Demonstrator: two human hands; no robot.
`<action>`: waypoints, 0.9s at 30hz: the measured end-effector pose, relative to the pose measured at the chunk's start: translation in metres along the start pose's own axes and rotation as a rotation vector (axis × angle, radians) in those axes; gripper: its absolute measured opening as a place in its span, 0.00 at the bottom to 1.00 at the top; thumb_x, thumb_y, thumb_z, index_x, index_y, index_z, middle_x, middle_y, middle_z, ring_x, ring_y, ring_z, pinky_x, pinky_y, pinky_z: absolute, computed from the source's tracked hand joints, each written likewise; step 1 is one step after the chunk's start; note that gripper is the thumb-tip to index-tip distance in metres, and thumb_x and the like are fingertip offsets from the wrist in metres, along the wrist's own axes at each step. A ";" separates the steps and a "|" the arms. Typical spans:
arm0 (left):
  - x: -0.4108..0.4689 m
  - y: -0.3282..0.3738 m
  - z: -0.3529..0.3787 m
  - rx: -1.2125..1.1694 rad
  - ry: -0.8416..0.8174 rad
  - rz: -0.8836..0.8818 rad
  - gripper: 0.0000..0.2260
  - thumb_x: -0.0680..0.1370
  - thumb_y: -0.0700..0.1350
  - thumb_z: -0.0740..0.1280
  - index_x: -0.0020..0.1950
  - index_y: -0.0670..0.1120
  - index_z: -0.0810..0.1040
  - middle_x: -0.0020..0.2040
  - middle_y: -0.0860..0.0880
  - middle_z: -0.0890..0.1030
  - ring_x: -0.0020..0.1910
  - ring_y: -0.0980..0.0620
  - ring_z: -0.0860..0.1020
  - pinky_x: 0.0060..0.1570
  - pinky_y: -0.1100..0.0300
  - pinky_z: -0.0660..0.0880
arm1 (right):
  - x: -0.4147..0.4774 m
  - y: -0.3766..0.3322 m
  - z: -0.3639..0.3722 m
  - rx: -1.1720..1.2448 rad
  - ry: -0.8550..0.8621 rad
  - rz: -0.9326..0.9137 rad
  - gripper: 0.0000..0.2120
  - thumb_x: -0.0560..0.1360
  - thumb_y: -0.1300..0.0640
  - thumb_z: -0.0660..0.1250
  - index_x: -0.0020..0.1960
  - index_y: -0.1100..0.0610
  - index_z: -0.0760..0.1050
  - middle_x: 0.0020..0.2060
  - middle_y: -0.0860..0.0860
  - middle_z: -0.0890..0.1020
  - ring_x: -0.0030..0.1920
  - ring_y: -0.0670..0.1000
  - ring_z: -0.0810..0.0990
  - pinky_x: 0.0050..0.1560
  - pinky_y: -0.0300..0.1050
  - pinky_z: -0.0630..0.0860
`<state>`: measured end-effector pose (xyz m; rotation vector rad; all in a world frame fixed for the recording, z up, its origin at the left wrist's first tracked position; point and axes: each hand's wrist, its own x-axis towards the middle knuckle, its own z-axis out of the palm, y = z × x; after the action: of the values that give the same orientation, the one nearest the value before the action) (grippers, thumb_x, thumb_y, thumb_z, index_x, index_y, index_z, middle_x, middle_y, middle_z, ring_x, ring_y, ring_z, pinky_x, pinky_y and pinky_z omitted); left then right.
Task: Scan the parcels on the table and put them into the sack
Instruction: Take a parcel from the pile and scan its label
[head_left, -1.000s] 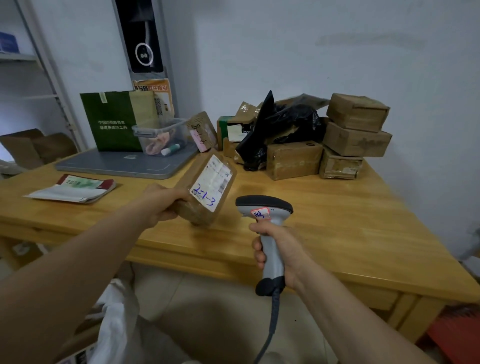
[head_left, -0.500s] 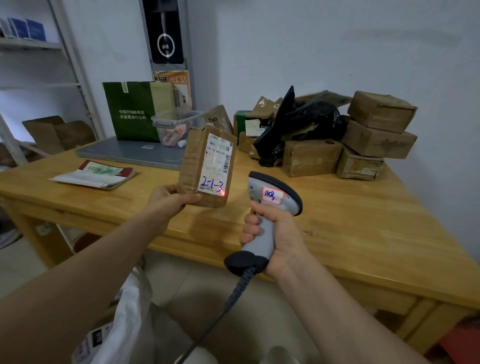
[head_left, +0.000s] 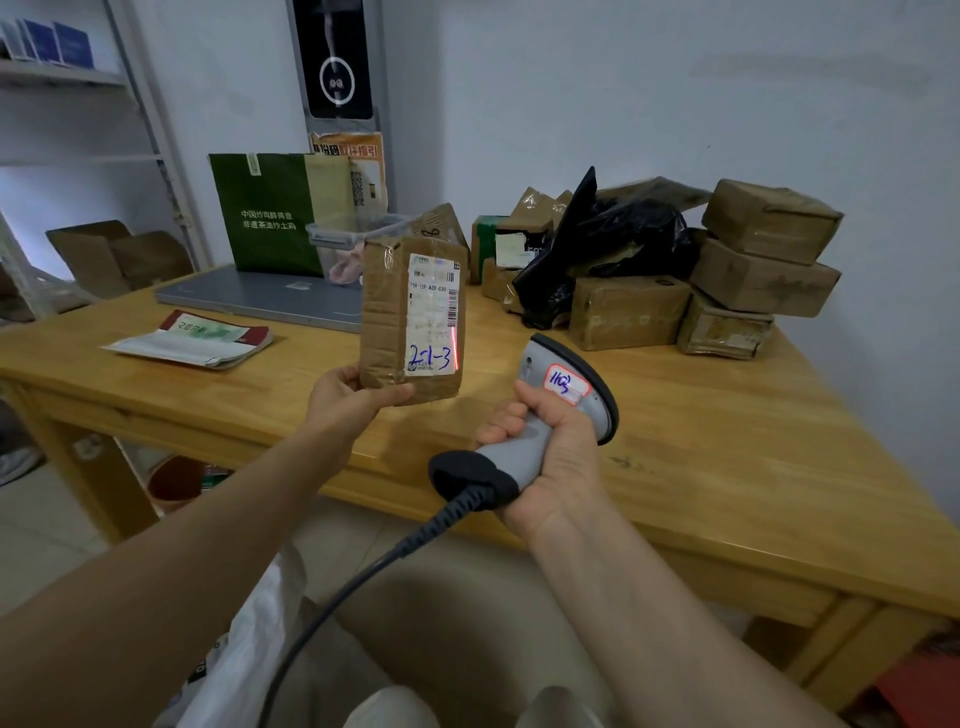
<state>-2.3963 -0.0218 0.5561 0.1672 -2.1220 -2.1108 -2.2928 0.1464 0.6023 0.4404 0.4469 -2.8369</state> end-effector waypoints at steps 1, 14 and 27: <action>0.000 -0.001 0.000 -0.001 0.001 0.001 0.19 0.69 0.35 0.75 0.59 0.40 0.77 0.53 0.45 0.83 0.54 0.49 0.81 0.63 0.52 0.74 | 0.000 0.000 0.000 0.008 0.001 0.000 0.11 0.73 0.64 0.66 0.33 0.57 0.69 0.23 0.49 0.71 0.18 0.46 0.68 0.21 0.32 0.67; 0.005 -0.002 0.001 -0.011 0.015 0.009 0.20 0.68 0.35 0.76 0.59 0.40 0.77 0.53 0.45 0.83 0.54 0.49 0.81 0.63 0.51 0.74 | -0.002 0.005 0.003 0.043 0.034 0.012 0.11 0.72 0.64 0.66 0.33 0.58 0.69 0.23 0.49 0.71 0.20 0.45 0.68 0.22 0.33 0.68; 0.008 -0.002 -0.007 -0.004 0.026 -0.011 0.19 0.68 0.36 0.76 0.56 0.41 0.78 0.52 0.45 0.84 0.54 0.48 0.81 0.62 0.50 0.75 | 0.000 0.009 0.004 0.036 0.022 0.010 0.12 0.72 0.64 0.66 0.32 0.58 0.69 0.22 0.49 0.71 0.21 0.45 0.67 0.23 0.33 0.68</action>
<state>-2.4028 -0.0298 0.5544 0.2052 -2.1073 -2.1070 -2.2908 0.1364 0.6035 0.4796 0.3967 -2.8375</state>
